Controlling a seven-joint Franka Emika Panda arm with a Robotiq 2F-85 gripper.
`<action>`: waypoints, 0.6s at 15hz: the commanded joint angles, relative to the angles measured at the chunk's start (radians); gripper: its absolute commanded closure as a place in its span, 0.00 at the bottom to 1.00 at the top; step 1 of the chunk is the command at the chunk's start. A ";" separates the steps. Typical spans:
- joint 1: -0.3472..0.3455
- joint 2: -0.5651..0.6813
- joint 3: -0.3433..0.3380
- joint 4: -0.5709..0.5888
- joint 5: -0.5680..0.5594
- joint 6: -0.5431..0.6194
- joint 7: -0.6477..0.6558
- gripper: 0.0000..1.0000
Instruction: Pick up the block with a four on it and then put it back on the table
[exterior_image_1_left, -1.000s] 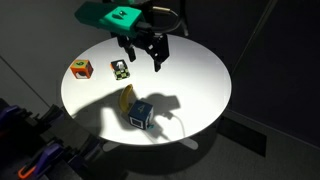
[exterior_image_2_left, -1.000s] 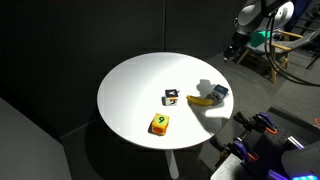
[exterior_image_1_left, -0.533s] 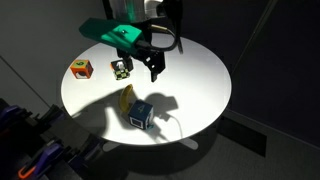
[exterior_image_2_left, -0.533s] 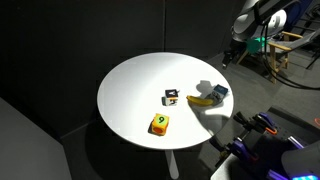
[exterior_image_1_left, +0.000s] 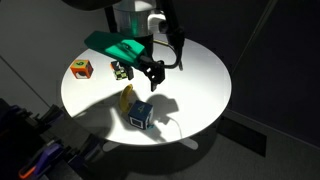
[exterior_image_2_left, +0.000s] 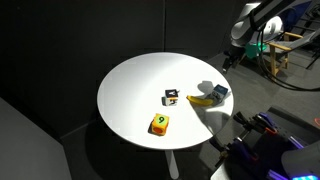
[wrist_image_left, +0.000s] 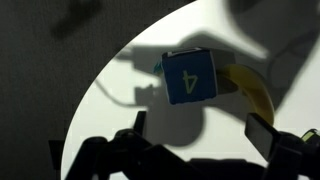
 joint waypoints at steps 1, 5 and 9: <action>-0.027 0.046 0.020 0.030 -0.006 0.002 0.001 0.00; -0.026 0.086 0.017 0.041 -0.022 0.005 0.019 0.00; -0.025 0.121 0.016 0.055 -0.034 0.006 0.027 0.00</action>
